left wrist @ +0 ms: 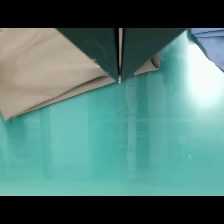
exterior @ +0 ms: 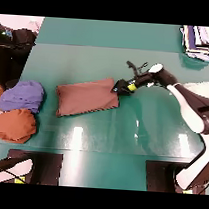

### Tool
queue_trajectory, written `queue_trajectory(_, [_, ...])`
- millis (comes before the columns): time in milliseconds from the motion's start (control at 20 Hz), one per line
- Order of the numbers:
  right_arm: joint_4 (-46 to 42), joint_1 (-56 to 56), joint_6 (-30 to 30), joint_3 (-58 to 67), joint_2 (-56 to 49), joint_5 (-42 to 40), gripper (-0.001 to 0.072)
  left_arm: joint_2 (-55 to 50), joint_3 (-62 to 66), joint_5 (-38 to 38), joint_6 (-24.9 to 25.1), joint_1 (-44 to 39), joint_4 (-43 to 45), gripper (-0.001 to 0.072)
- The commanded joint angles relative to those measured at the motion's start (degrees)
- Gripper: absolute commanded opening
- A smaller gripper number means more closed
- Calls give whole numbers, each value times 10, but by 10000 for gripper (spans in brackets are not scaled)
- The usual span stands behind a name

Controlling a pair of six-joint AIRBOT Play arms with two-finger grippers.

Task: Fold the shirts.

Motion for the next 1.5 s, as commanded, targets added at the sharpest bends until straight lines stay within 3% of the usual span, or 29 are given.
queue_trajectory(0, [31,54,0,73,-58,10,426,0,-5,2,0,0,-17,30])
queue_trajectory(150, [22,75,-2,120,-67,-8,41,0,-5,0,0,-2,-32,28])
queue_trajectory(200, [19,74,-3,137,-67,-6,17,0,-5,1,2,-8,-30,29])
queue_trajectory(500, [-2,-30,30,169,0,12,17,0,-5,30,15,-117,-28,28])
queue_trajectory(800, [-136,-279,70,75,176,-21,17,0,-5,60,14,-182,-28,29])
queue_trajectory(1100, [-140,-527,73,-25,265,-71,17,0,-5,100,8,-205,-33,29])
queue_trajectory(1450, [-141,-585,72,15,265,-72,17,0,-5,122,-5,-204,-37,29])
